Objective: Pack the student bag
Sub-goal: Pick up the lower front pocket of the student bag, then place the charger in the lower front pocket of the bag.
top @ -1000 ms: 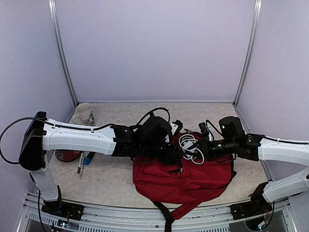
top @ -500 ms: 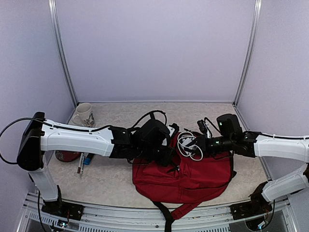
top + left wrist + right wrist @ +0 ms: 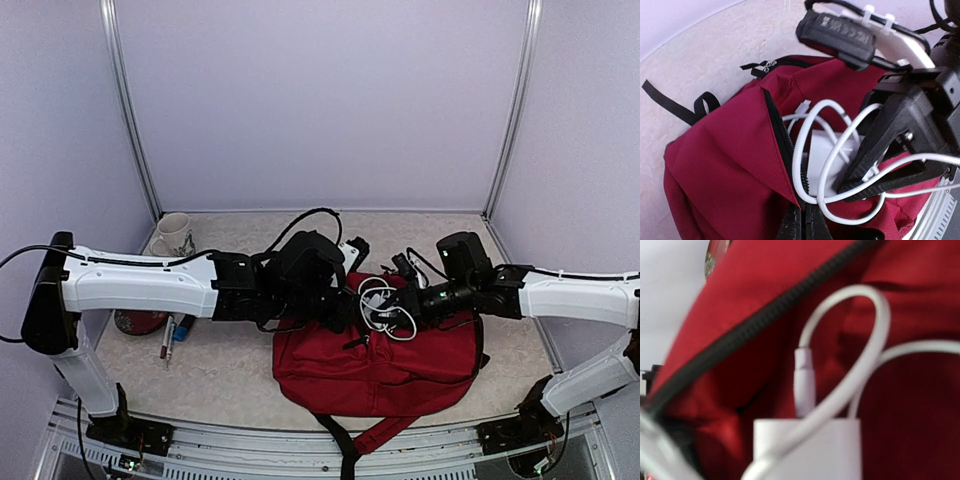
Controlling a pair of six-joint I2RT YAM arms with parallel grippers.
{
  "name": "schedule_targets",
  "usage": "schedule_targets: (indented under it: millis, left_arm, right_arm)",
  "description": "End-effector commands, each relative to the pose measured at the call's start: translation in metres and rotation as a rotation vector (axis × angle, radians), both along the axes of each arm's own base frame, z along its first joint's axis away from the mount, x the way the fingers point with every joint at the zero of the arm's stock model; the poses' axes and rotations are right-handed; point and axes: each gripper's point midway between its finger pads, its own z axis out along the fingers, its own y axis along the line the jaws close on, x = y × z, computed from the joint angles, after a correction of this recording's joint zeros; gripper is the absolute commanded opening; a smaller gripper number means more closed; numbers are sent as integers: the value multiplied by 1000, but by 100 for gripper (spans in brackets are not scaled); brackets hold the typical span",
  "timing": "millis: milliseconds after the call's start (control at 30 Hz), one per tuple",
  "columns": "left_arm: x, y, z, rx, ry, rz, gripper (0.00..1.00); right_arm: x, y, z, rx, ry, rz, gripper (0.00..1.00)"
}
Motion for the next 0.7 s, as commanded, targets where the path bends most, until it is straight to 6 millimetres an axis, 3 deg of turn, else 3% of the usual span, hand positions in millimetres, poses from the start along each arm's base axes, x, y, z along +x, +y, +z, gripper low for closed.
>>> schedule_targets:
  millis: [0, 167, 267, 467, 567, 667]
  left_arm:
    - [23, -5, 66, -74, -178, 14, 0]
    - [-4, -38, 77, -100, -204, -121, 0]
    - [-11, -48, 86, -97, -246, -152, 0]
    - [-8, -46, 106, -126, -298, -153, 0]
    - [-8, -46, 111, -147, -296, -170, 0]
    - [-9, -43, 115, -167, -295, -176, 0]
  right_arm:
    - [0, 25, 7, 42, 12, 97, 0]
    - [20, 45, 17, 79, -14, 105, 0]
    - [31, 50, 21, 106, -30, 67, 0]
    - [83, 41, 32, 156, -121, -165, 0]
    - [102, 51, 40, 175, -158, -217, 0]
    - [114, 55, 29, 135, -182, -265, 0]
